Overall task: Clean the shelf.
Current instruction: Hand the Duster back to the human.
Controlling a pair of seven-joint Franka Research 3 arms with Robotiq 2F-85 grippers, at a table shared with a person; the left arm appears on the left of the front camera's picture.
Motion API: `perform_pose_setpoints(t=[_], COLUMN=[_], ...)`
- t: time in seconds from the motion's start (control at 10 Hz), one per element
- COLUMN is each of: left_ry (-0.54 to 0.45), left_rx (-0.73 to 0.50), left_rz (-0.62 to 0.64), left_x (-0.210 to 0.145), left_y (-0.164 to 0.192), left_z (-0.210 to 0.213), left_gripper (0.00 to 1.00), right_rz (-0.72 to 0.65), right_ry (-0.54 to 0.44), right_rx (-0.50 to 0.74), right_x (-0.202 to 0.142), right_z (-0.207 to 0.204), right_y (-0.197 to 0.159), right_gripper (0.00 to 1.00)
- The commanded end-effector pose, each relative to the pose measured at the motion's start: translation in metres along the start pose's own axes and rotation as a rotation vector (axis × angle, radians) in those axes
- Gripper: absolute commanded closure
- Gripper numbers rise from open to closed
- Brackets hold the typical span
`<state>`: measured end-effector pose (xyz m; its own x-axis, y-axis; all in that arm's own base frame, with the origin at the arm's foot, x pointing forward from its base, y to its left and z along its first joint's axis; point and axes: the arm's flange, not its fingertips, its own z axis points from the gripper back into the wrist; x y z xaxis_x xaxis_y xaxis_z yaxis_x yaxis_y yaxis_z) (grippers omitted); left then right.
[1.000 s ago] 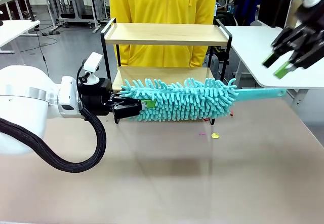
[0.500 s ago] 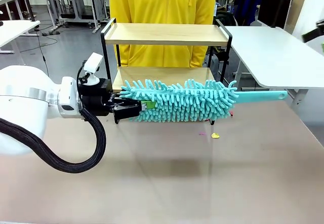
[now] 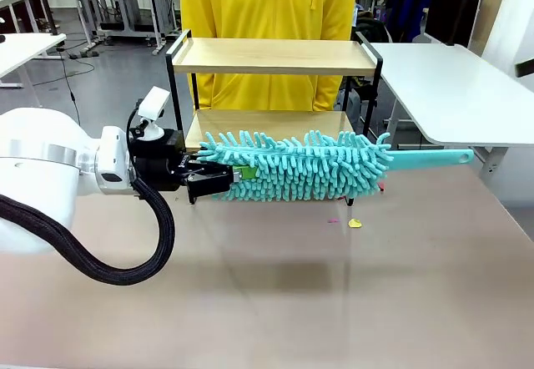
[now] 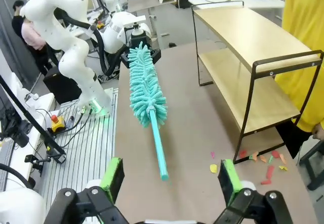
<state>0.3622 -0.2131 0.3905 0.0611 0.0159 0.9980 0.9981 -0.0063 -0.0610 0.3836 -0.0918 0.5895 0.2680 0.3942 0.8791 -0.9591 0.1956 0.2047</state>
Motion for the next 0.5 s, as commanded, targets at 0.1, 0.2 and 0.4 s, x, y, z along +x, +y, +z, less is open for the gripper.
perform_pose_setpoints(t=[0.1, 0.2, 0.4], left_ry=[0.000, -0.061, -0.103], left_rx=[0.000, 0.027, 0.089], left_rz=[0.000, -0.002, -0.055], left_x=[0.000, 0.026, 0.091], left_y=[0.000, 0.000, -0.004], left_z=[0.000, 0.011, 0.037], left_gripper=[0.82, 0.83, 0.83], right_rz=[0.005, 0.005, 0.005], right_ry=[0.013, 0.013, 0.013], right_rx=[0.003, 0.003, 0.003], right_x=[0.006, 0.006, 0.006], right_z=[0.002, 0.002, 0.002], right_y=[0.003, 0.003, 0.003], right_gripper=[0.00, 0.00, 0.00])
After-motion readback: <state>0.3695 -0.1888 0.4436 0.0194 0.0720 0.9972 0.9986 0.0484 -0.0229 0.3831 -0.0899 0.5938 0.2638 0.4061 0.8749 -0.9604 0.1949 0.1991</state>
